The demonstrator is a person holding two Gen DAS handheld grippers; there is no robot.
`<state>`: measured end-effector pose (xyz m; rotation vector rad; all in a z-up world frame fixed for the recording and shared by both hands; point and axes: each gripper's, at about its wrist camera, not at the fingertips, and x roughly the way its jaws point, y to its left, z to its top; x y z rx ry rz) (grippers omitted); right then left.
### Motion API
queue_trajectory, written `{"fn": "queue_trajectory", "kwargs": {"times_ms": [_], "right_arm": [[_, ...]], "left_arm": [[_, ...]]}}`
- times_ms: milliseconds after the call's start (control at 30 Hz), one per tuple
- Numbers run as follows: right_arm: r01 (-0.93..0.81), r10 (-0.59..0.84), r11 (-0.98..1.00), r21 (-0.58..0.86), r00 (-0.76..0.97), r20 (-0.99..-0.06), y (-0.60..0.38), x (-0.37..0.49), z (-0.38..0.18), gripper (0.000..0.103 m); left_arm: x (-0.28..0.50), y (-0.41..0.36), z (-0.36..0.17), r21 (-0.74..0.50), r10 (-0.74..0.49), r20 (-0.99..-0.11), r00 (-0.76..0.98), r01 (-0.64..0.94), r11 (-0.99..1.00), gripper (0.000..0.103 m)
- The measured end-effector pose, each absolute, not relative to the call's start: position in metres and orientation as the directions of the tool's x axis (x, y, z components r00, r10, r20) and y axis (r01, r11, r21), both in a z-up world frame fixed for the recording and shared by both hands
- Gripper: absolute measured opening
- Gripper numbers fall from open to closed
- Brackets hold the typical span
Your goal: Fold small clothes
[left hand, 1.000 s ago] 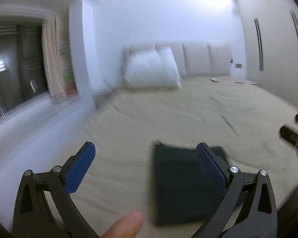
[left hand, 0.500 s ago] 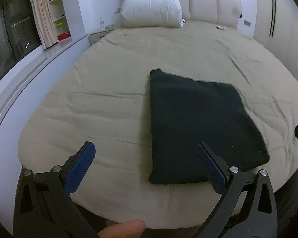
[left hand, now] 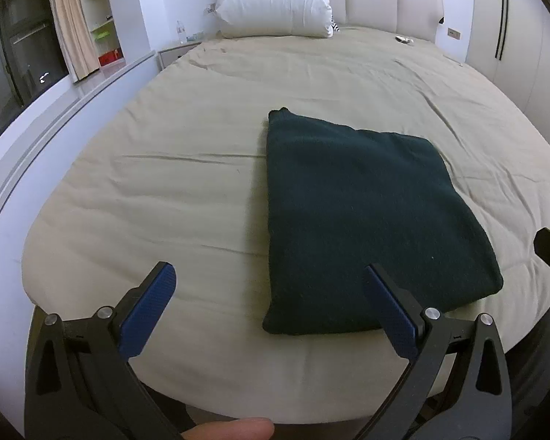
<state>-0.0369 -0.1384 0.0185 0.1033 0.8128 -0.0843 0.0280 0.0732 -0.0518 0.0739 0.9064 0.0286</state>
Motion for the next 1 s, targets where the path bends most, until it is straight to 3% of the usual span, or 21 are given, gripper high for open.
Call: {"fn": "queue_trajectory", "kwargs": {"times_ms": [1000], "right_arm": [[0.107, -0.032, 0.993, 0.051, 0.656, -0.754, -0.133, -0.039, 0.008, 0.103]], "left_arm": [[0.031, 0.075, -0.058, 0.069, 0.051, -0.792, 0.608, 0.007, 0.998, 0.103]]}}
